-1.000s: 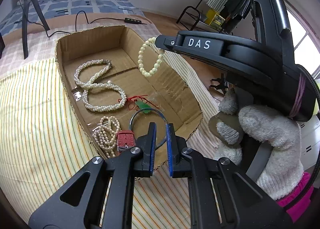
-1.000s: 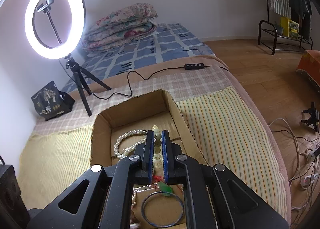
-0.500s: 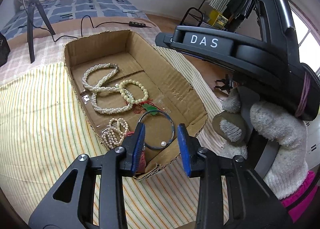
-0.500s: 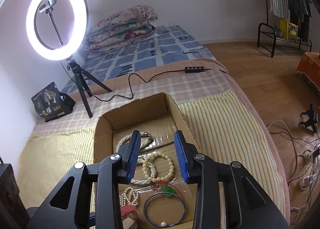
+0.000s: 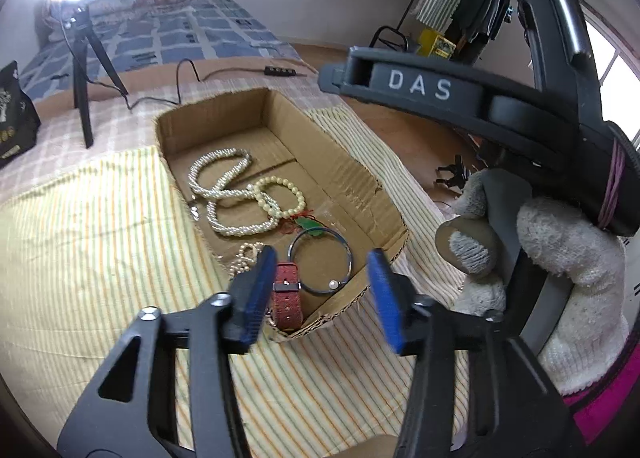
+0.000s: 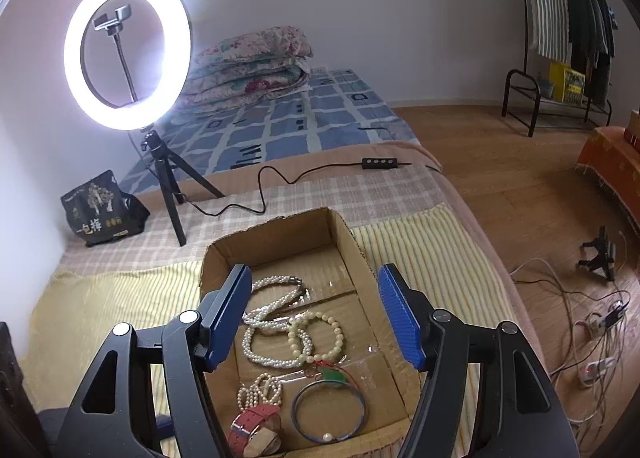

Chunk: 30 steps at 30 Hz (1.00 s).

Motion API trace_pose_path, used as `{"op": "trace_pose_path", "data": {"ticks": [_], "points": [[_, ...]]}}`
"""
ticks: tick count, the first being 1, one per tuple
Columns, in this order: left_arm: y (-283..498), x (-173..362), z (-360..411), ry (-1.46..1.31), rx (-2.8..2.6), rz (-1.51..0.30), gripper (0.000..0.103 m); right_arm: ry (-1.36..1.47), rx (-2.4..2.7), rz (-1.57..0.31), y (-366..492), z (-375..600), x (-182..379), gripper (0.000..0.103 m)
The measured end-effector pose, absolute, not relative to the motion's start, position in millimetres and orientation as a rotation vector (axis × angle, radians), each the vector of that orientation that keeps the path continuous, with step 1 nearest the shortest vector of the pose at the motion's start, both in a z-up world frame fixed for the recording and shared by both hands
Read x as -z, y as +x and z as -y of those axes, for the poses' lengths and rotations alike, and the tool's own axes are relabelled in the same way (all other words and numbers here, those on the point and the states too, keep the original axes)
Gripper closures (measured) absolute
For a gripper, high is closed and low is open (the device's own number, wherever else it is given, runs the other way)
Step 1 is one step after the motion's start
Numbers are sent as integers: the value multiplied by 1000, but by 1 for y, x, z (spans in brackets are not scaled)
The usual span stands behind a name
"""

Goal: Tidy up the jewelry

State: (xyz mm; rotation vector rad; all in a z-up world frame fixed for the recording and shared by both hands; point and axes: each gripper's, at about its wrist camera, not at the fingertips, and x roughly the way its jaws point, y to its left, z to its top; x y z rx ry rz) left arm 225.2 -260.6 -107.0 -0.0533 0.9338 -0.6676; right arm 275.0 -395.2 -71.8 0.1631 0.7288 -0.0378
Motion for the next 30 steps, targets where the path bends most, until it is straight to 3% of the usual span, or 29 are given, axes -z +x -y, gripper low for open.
{"op": "trace_pose_path", "data": {"ticks": [9, 17, 30], "points": [[202, 78, 239, 7, 614, -854, 38, 92, 62, -696, 254, 380, 43, 23], [171, 48, 213, 42, 571, -775, 27, 57, 66, -651, 226, 364, 14, 23], [123, 10, 172, 53, 534, -664, 20, 12, 88, -565, 168, 341, -19, 22]]}}
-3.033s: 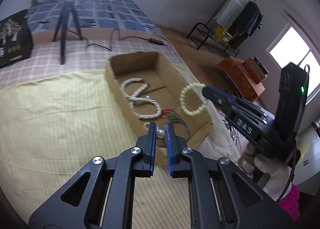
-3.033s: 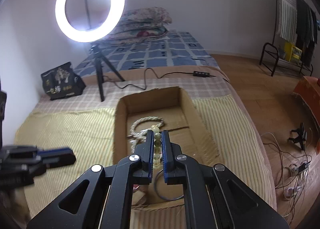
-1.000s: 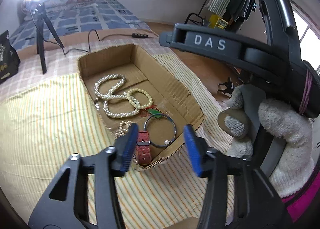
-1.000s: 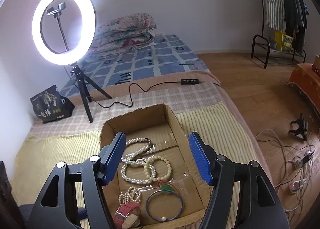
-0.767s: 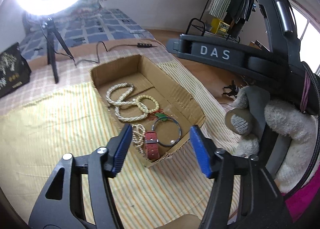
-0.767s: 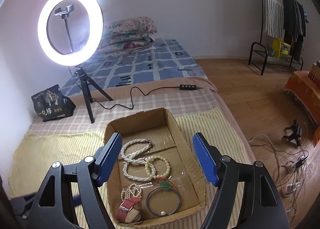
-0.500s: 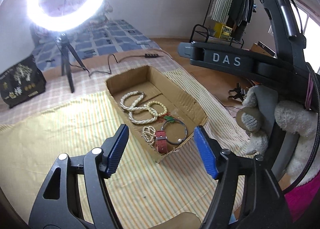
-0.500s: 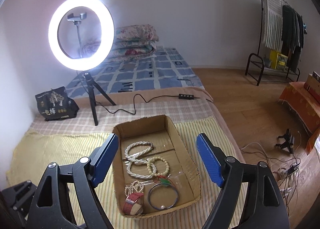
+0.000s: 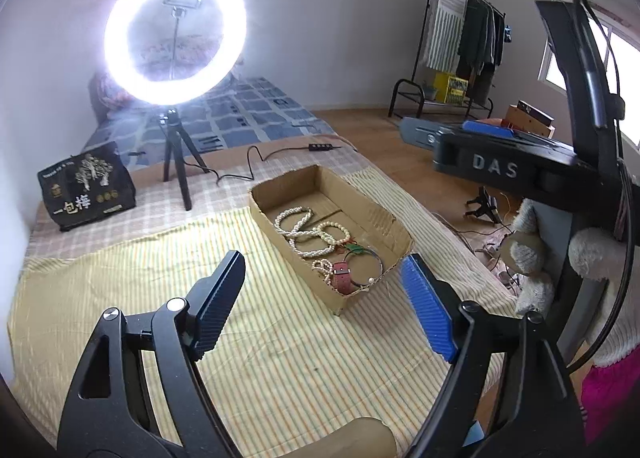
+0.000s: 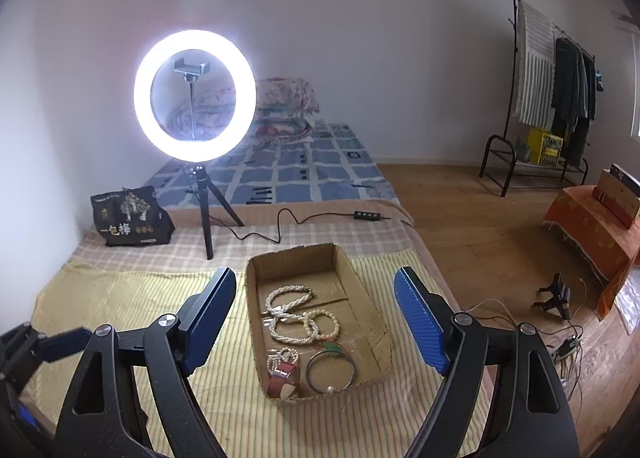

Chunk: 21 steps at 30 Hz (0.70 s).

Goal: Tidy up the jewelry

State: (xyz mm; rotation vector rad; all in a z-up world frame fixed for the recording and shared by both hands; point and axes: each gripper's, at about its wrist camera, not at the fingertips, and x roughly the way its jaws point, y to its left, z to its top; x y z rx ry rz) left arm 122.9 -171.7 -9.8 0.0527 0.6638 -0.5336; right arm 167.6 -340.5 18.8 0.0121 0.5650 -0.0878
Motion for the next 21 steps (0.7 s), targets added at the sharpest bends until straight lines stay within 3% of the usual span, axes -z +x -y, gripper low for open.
{"op": "trace_pose_path", "data": {"ticks": [6, 10, 21], "points": [[104, -1, 157, 72, 522, -616, 19, -1, 95, -515, 140, 333, -28, 21], [92, -4, 149, 88, 507, -578, 9, -15, 109, -482, 124, 328, -31, 20], [76, -5, 137, 128, 474, -517, 2, -46, 131, -442, 88, 326, -21, 19]]}}
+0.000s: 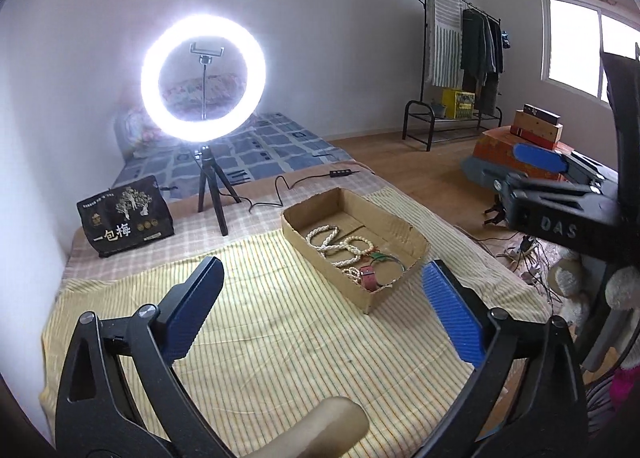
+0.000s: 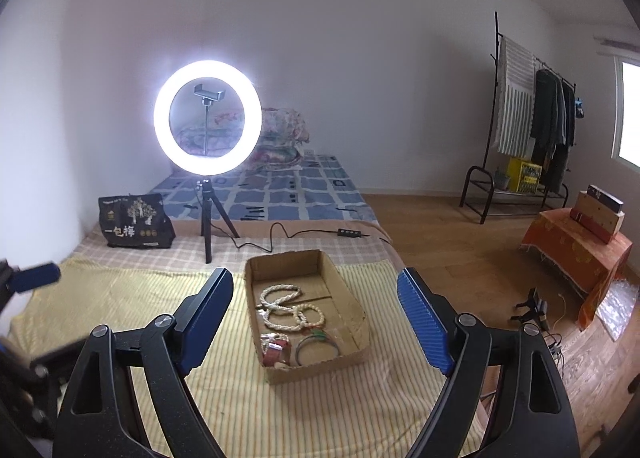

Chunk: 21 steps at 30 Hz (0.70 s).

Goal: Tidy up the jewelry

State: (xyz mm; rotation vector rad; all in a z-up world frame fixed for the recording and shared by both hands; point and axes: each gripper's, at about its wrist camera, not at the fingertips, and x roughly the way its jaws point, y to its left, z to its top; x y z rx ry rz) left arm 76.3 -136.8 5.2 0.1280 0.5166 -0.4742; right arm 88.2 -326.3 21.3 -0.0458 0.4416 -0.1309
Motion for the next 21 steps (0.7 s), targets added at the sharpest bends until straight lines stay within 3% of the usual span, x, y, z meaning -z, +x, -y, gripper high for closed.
{"op": "trace_pose_path", "data": {"ticks": [21], "points": [[75, 8, 138, 162, 417, -544, 0, -61, 102, -477, 76, 316, 2, 19]]}}
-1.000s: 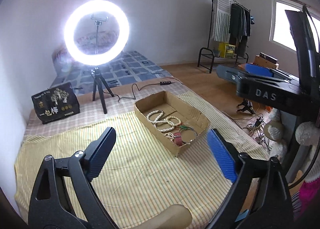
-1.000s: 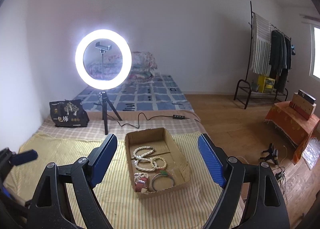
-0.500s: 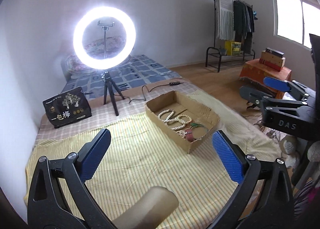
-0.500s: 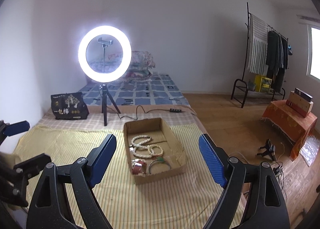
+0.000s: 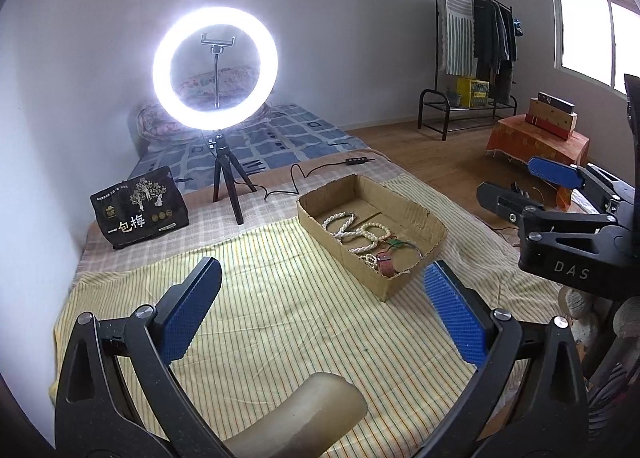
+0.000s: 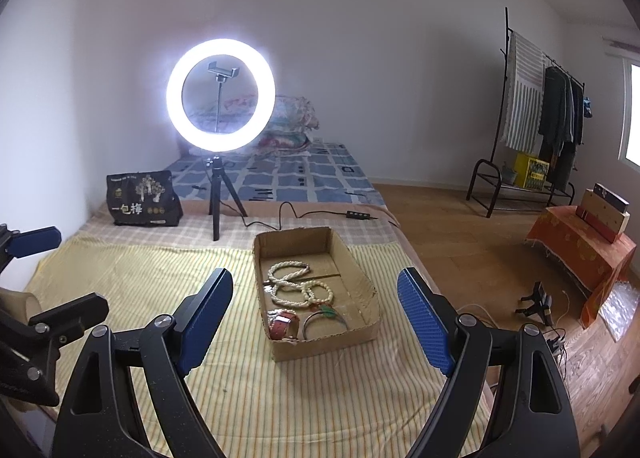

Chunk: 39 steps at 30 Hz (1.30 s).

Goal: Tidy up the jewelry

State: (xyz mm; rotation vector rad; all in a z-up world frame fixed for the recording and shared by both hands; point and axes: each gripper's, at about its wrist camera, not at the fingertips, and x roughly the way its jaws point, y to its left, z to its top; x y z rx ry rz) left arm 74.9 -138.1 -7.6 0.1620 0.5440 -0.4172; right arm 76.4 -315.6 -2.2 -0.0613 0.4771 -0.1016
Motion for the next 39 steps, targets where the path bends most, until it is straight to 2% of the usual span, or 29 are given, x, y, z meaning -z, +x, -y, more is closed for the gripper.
{"op": "trace_pose_path", "data": {"ticks": [39], "points": [[73, 7, 138, 163, 416, -543, 0, -50, 88, -499, 83, 311, 7, 18]]}}
